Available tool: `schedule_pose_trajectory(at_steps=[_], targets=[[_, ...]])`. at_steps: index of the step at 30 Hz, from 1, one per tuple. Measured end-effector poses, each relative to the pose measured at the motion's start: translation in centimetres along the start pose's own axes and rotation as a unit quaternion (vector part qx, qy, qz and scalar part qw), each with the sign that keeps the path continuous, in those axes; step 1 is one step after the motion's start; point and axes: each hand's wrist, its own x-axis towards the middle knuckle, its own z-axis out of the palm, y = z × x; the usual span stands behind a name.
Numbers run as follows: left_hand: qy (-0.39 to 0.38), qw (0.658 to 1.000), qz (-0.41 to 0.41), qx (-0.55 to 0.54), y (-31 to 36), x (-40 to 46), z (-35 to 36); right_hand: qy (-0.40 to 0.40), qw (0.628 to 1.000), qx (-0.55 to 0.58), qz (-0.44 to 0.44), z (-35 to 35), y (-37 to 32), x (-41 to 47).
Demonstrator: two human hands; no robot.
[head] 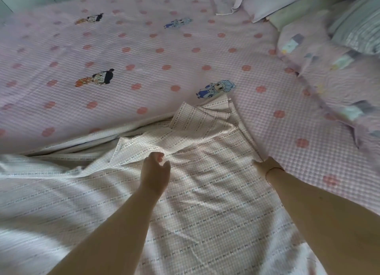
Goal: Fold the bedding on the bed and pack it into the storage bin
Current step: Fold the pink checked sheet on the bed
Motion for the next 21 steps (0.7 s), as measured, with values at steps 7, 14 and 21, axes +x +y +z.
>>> schedule_pose_trajectory(at_steps=[7,14,21], targets=[[-0.115,0.993,-0.005,0.02,-0.1,-6.2,5.5,-0.083,0.996,0.002,-0.026,0.1,7.0,-3.0],[-0.168,0.984,-0.058,-0.025,-0.4,-11.6,9.7,-0.151,0.984,-0.091,-0.041,-0.7,14.6,-5.5],[-0.203,0.977,-0.058,-0.027,0.6,-16.8,12.3,-0.063,0.993,-0.094,-0.045,0.0,19.0,-7.6]])
